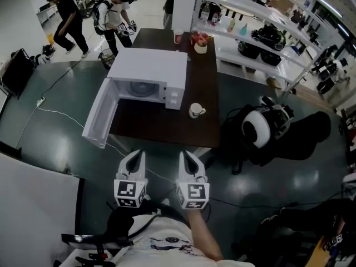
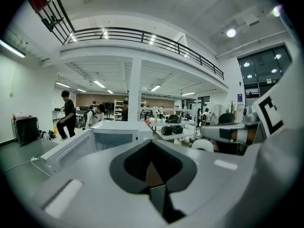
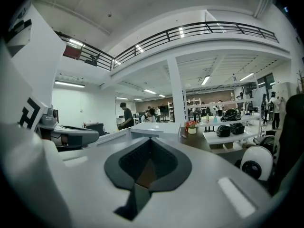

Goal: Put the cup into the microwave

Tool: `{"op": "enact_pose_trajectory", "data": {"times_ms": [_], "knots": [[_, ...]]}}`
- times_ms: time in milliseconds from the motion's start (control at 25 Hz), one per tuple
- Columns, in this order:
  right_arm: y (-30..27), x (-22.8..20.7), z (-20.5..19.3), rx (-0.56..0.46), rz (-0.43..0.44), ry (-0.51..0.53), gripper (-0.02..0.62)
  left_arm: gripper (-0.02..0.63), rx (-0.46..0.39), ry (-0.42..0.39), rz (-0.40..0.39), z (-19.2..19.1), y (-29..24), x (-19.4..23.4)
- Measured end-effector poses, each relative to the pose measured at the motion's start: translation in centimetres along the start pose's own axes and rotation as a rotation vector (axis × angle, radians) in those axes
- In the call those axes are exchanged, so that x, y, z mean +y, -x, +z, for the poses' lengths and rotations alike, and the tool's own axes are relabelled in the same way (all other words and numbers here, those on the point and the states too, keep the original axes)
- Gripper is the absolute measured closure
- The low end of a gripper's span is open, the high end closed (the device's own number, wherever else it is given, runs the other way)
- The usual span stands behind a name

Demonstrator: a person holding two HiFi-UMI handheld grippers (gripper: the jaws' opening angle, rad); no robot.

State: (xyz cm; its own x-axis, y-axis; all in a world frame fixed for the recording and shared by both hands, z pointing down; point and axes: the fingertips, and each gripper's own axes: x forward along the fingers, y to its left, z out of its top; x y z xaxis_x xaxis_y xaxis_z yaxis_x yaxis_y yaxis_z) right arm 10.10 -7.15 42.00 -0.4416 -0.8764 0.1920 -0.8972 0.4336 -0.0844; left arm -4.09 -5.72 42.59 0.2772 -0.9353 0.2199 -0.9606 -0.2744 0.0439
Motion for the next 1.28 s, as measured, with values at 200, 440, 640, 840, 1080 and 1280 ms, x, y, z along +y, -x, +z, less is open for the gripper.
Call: {"op": "enact_pose_trajectory", "data": {"times_ms": [200,440,640,840,1080,1280], "knots": [[-2.5,-0.2,0.1,0.013,-0.012,0.0,0.594,0.609,0.016,0.005,-0.013,-0.2,-2.4,1.5],[-6.7,-1.2,1.5,0.009,-0.057,0.016,0.594,0.609,-0.01,0.008,-0.058,1.8,-7.4,4.2],[-10.2,-1.1,2.7,0.002,-0.079,0.036,0.594,0.609,-0.01,0.022,-0.091,2.3,-10.3,6.4],[-11.9,0.1,2.0,0.02,-0.075,0.039,0.594,0.609,0.012,0.044,-0.123,1.6,-11.7,7.9],[-12.3,0.2,0.0,0.094,-0.084,0.024,0.594,0.609,0.06,0.071,-0.17,0.1,-12.9,7.6],[-13.2,-2.1,-0.9,0.145,-0.109,0.01,0.594,0.609,0.099,0.073,-0.166,-0.7,-14.4,7.9]]}}
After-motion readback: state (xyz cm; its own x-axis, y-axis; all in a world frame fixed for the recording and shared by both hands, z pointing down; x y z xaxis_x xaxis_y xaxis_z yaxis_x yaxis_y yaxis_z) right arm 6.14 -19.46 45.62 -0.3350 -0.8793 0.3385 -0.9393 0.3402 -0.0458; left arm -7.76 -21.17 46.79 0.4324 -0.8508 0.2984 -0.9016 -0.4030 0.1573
